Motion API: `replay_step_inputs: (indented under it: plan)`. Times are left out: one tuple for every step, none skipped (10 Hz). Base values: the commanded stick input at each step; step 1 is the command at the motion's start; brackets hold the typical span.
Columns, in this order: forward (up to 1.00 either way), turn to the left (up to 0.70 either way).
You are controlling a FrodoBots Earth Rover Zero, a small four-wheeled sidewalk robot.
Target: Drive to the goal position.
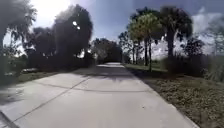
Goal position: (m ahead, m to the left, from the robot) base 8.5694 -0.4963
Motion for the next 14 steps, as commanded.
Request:
replay_step_inputs:
  plan:
    - [0.85, 0.0]
    - [0.85, 0.0]
    - [0.85, 0.0]
    - [0.85, 0.0]
    - [0.85, 0.0]
    - [0.85, 0.0]
    - [0.85, 0.0]
    - [0.85, 0.0]
    - [0.85, 0.0]
    - [0.85, 0.0]
    - [0.85, 0.0]
    - [0.85, 0.0]
    - [0.85, 0.0]
    - [0.85, 0.0]
